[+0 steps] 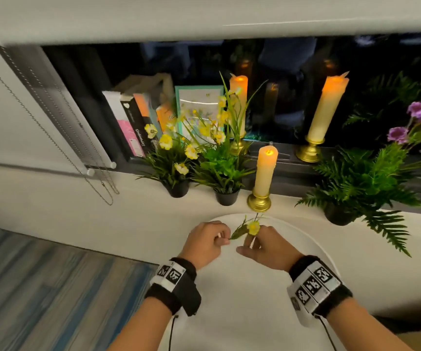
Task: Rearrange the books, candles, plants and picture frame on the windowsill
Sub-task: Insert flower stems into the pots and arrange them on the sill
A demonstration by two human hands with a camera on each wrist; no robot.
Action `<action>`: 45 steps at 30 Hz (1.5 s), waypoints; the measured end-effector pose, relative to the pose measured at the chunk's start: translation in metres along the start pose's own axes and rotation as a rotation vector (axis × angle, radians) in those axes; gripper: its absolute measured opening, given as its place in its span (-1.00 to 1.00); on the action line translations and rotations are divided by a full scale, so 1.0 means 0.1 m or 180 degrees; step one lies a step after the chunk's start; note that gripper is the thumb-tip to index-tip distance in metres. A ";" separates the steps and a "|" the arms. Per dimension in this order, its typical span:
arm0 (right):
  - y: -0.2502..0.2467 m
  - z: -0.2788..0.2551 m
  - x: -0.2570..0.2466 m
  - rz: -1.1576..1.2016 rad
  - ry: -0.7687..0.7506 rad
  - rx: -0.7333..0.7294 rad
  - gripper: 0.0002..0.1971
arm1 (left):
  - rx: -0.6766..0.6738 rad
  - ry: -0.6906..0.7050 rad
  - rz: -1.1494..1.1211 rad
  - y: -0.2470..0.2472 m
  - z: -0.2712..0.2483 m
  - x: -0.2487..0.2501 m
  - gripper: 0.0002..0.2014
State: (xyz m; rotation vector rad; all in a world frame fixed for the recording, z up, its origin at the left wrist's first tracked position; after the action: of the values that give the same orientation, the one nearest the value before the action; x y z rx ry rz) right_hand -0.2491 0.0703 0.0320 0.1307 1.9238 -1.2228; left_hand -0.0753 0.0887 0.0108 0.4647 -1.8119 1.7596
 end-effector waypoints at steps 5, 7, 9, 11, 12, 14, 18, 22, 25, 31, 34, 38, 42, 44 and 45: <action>-0.06 0.20 -0.56 0.0359 -0.0599 0.0685 -0.73 | 0.0491 0.0309 -0.0357 -0.56 -0.13 -0.04 -0.82; -0.05 0.27 -0.76 0.0412 -0.0731 0.0936 -0.72 | 0.0665 0.0433 -0.0466 -0.75 -0.19 -0.05 -0.79; -0.01 0.33 -0.97 0.0377 -0.0902 0.1121 -0.78 | 0.0881 0.0509 -0.0607 -0.95 -0.25 -0.05 -0.81; 0.02 0.39 -1.21 0.0324 -0.1091 0.1343 -0.86 | 0.1140 0.0600 -0.0693 -1.18 -0.28 -0.09 -0.84; 0.03 0.43 -1.32 0.0264 -0.1159 0.1454 -0.88 | 0.1252 0.0642 -0.0711 -1.28 -0.29 -0.12 -0.86; 0.04 0.53 -1.53 0.0173 -0.1224 0.1621 -0.89 | 0.1409 0.0713 -0.0707 -1.51 -0.31 -0.19 -0.90; -0.03 0.72 -1.90 0.0106 -0.1314 0.1766 -0.94 | 0.1487 0.0805 -0.0619 -1.86 -0.24 -0.37 -0.90; -0.27 0.86 -2.21 0.0057 -0.1192 0.2136 -0.90 | 0.1474 0.0502 -0.0200 -2.05 0.02 -0.79 -0.78; -0.49 0.93 -2.33 -0.0058 -0.0835 0.2542 -0.70 | 0.1277 0.0437 0.0009 -2.00 0.23 -0.98 -0.63; -0.63 1.27 -2.38 -0.0735 -0.0244 0.2517 -0.66 | 0.0824 0.0326 0.0796 -1.83 0.57 -1.01 -0.37; -0.60 1.36 -2.39 -0.0911 -0.0051 0.2427 -0.61 | 0.0776 0.0297 0.0916 -1.74 0.61 -1.07 -0.53; -0.57 1.40 -2.40 -0.0999 -0.0064 0.2488 -0.69 | 0.0832 0.0368 0.0882 -1.69 0.61 -1.14 -0.72; -0.54 1.54 -2.37 -0.0979 -0.0015 0.2348 -0.75 | 0.1002 0.0432 0.0782 -1.67 0.62 -1.18 -0.79; -0.51 1.62 -2.35 -0.1018 0.0026 0.2222 -0.76 | 0.1062 0.0451 0.0750 -1.65 0.61 -1.17 -0.79; -0.49 1.63 -2.35 -0.1084 0.0033 0.2171 -0.75 | 0.1092 0.0451 0.0731 -1.65 0.61 -1.17 -0.80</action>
State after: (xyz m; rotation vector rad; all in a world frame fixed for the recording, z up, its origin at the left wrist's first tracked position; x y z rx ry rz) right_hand -0.0245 -0.0075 0.1995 0.1658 1.4978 -2.0761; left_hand 0.1068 -0.0001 0.0711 0.2609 -1.5181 2.2166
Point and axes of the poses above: each hand's wrist, its own z-axis towards the middle knuckle, its own y-axis out of the palm, x = y × z, the point moved 3 cm from there along z, towards the middle knuckle
